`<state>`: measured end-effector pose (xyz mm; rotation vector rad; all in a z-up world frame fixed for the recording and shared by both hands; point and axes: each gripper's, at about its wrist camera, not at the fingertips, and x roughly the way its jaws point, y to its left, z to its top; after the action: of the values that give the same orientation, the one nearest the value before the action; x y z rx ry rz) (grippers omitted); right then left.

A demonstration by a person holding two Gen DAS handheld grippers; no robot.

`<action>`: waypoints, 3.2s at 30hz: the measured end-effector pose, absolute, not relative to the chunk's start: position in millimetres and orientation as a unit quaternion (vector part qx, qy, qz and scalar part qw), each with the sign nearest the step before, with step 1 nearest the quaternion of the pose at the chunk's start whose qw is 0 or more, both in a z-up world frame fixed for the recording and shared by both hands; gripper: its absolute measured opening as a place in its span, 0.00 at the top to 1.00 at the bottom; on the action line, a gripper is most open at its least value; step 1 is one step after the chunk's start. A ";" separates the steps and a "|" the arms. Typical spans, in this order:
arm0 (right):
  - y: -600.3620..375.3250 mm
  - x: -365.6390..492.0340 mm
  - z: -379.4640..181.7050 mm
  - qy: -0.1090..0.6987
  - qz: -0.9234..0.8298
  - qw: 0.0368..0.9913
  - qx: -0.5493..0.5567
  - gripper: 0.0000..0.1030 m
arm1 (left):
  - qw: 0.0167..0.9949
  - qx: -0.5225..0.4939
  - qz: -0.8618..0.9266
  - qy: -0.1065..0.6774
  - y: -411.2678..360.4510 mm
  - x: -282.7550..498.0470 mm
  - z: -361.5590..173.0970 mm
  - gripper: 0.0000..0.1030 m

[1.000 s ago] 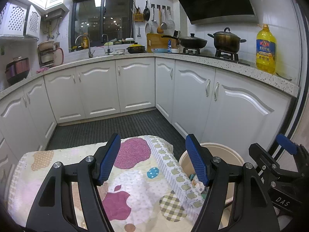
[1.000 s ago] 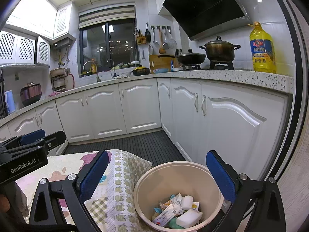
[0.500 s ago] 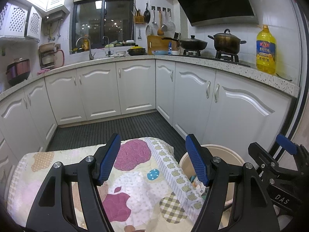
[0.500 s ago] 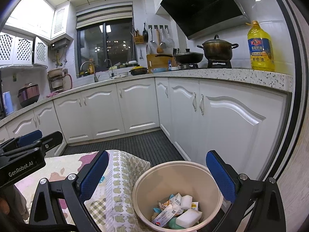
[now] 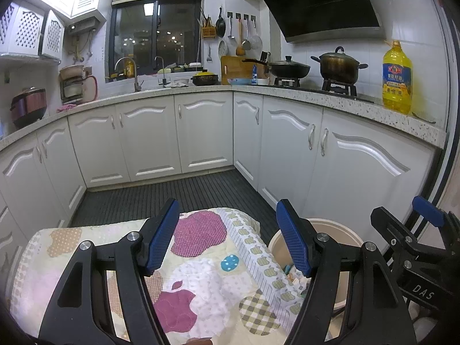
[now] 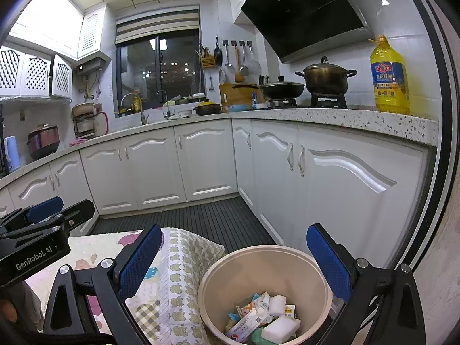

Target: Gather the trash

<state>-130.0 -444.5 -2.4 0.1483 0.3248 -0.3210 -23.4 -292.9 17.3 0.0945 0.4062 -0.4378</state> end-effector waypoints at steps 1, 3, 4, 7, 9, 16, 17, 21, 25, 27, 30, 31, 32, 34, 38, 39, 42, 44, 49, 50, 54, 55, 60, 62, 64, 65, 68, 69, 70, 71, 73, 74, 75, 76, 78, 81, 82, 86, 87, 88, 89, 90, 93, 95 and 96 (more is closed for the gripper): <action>-444.7 -129.8 -2.1 0.161 -0.159 0.971 0.074 0.03 | 0.955 0.046 -0.215 0.200 -292.8 -23.4 17.2 0.33; -444.7 -129.3 -1.6 0.161 -0.160 0.971 0.074 0.03 | 0.955 0.044 -0.214 0.199 -292.4 -23.3 17.6 0.33; -444.8 -129.2 -1.5 0.161 -0.160 0.971 0.074 0.03 | 0.956 0.043 -0.214 0.198 -292.2 -23.5 17.6 0.33; -444.5 -129.0 -0.7 0.160 -0.161 0.971 0.072 0.03 | 0.956 0.041 -0.214 0.197 -292.0 -23.6 17.8 0.33; -444.1 -128.5 0.6 0.159 -0.161 0.971 0.072 0.03 | 0.956 0.041 -0.213 0.197 -291.9 -23.6 17.7 0.33; -444.0 -127.2 2.7 0.159 -0.160 0.972 0.073 0.03 | 0.956 0.041 -0.214 0.197 -292.0 -23.7 17.7 0.33; -444.2 -127.0 2.8 0.159 -0.160 0.972 0.073 0.03 | 0.956 0.041 -0.214 0.197 -292.1 -23.8 17.6 0.33; -444.1 -127.0 2.7 0.159 -0.160 0.972 0.073 0.03 | 0.956 0.043 -0.214 0.197 -292.7 -23.8 17.6 0.33; -443.3 -126.7 2.4 0.160 -0.159 0.972 0.072 0.03 | 0.956 0.043 -0.214 0.196 -292.6 -23.9 17.8 0.33; -443.5 -126.3 2.1 0.160 -0.158 0.972 0.072 0.03 | 0.956 0.043 -0.214 0.197 -292.8 -24.0 17.4 0.33; -443.6 -126.6 1.6 0.162 -0.157 0.971 0.073 0.03 | 0.955 0.043 -0.215 0.199 -293.0 -23.8 17.4 0.33; -443.8 -126.3 1.5 0.162 -0.157 0.971 0.073 0.03 | 0.955 0.044 -0.215 0.199 -293.1 -23.9 17.4 0.33; -443.6 -126.5 1.7 0.162 -0.156 0.972 0.073 0.03 | 0.955 0.043 -0.216 0.200 -293.2 -24.0 17.7 0.33; -443.6 -126.5 1.7 0.162 -0.156 0.972 0.073 0.03 | 0.954 0.044 -0.218 0.200 -293.8 -24.3 17.7 0.33; -444.4 -125.9 2.0 0.161 -0.154 0.972 0.076 0.03 | 0.954 0.047 -0.219 0.198 -293.2 -25.5 16.9 0.33; -444.5 -125.8 1.6 0.161 -0.154 0.972 0.076 0.03 | 0.954 0.047 -0.219 0.198 -292.8 -25.7 16.8 0.33; -444.7 -125.5 1.3 0.162 -0.153 0.972 0.076 0.03 | 0.954 0.045 -0.218 0.199 -292.5 -24.9 16.4 0.33; -444.7 -125.6 1.1 0.163 -0.154 0.972 0.075 0.02 | 0.954 0.043 -0.218 0.201 -292.1 -24.0 16.6 0.33; -445.1 -125.0 0.9 0.162 -0.153 0.972 0.075 0.02 | 0.955 0.042 -0.219 0.198 -292.2 -24.6 17.1 0.33; -445.1 -125.1 0.9 0.162 -0.153 0.972 0.075 0.02 | 0.955 0.043 -0.219 0.198 -292.4 -24.5 16.9 0.33; -445.0 -125.5 0.8 0.163 -0.153 0.972 0.076 0.03 | 0.955 0.046 -0.219 0.195 -293.2 -25.0 16.8 0.33; -445.2 -125.4 0.7 0.164 -0.153 0.972 0.076 0.02 | 0.955 0.047 -0.218 0.195 -293.2 -24.8 16.8 0.33; -445.4 -125.6 0.7 0.164 -0.153 0.972 0.076 0.02 | 0.954 0.047 -0.221 0.196 -293.3 -24.2 16.6 0.33; -445.2 -125.6 0.7 0.164 -0.153 0.972 0.076 0.02 | 0.954 0.051 -0.223 0.194 -293.9 -25.1 17.0 0.33; -446.8 -125.7 0.8 0.165 -0.152 0.972 0.076 0.02 | 0.954 0.055 -0.224 0.192 -294.9 -25.9 17.0 0.33; -447.7 -125.3 0.5 0.165 -0.152 0.971 0.076 0.02 | 0.953 0.057 -0.227 0.191 -295.7 -26.1 16.9 0.33; -449.8 -124.3 -0.4 0.167 -0.152 0.971 0.075 0.02 | 0.953 0.057 -0.232 0.189 -295.7 -25.7 17.2 0.33; -450.8 -123.2 -0.5 0.168 -0.152 0.971 0.075 0.02 | 0.952 0.057 -0.232 0.189 -295.2 -25.4 16.9 0.33; -451.7 -123.0 -1.1 0.168 -0.151 0.971 0.075 0.02 | 0.952 0.057 -0.233 0.190 -295.5 -24.7 17.0 0.33; -452.2 -122.9 -1.4 0.168 -0.152 0.971 0.075 0.02 | 0.952 0.057 -0.232 0.190 -295.2 -25.0 16.7 0.33; -453.1 -122.0 -1.7 0.169 -0.151 0.971 0.076 0.02 | 0.952 0.059 -0.233 0.190 -295.5 -24.9 16.5 0.33; -453.2 -122.0 -1.9 0.170 -0.151 0.971 0.076 0.02 | 0.952 0.063 -0.232 0.189 -296.4 -25.3 15.9 0.33; -453.1 -122.0 -1.8 0.169 -0.151 0.971 0.076 0.02 | 0.952 0.067 -0.231 0.189 -297.1 -25.5 15.3 0.33; -453.2 -122.0 -1.8 0.169 -0.151 0.971 0.075 0.02 | 0.952 0.071 -0.229 0.188 -298.3 -26.0 14.8 0.33; -452.9 -122.1 -1.9 0.170 -0.151 0.971 0.076 0.02 | 0.954 0.079 -0.225 0.185 -300.6 -27.6 13.9 0.33; -454.7 -121.2 -3.0 0.172 -0.151 0.971 0.075 0.02 | 0.955 0.086 -0.217 0.184 -303.3 -29.4 11.5 0.33; -456.0 -120.9 -3.4 0.172 -0.152 0.970 0.076 0.02 | 0.955 0.089 -0.214 0.184 -304.2 -29.8 10.9 0.33; -459.0 -119.6 -3.5 0.173 -0.153 0.970 0.077 0.02 | 0.954 0.093 -0.219 0.184 -305.8 -29.9 8.6 0.33; -459.3 -119.5 -3.5 0.173 -0.153 0.970 0.077 0.02 | 0.953 0.093 -0.219 0.185 -305.7 -29.3 8.2 0.33; -459.5 -119.6 -3.5 0.173 -0.153 0.970 0.076 0.02 | 0.953 0.092 -0.221 0.186 -306.2 -28.8 8.0 0.33; -459.7 -119.6 -3.4 0.172 -0.153 0.970 0.076 0.02 | 0.952 0.091 -0.224 0.187 -305.2 -28.5 7.7 0.33; -459.7 -119.3 -3.0 0.172 -0.153 0.970 0.075 0.02 | 0.952 0.089 -0.227 0.187 -304.9 -28.3 7.6 0.33; -459.9 -119.3 -3.1 0.173 -0.152 0.970 0.075 0.02 | 0.950 0.086 -0.232 0.189 -304.0 -27.2 7.3 0.33; -459.8 -119.3 -3.2 0.174 -0.152 0.970 0.075 0.02 | 0.948 0.082 -0.239 0.194 -303.7 -25.8 6.7 0.33; -460.0 -119.3 -3.3 0.174 -0.152 0.970 0.075 0.02 | 0.948 0.081 -0.240 0.195 -302.3 -25.9 6.3 0.33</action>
<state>-119.3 -460.0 -3.3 0.1518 0.3524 -0.3067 -25.9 -302.3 6.3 0.1650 0.3973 -0.4876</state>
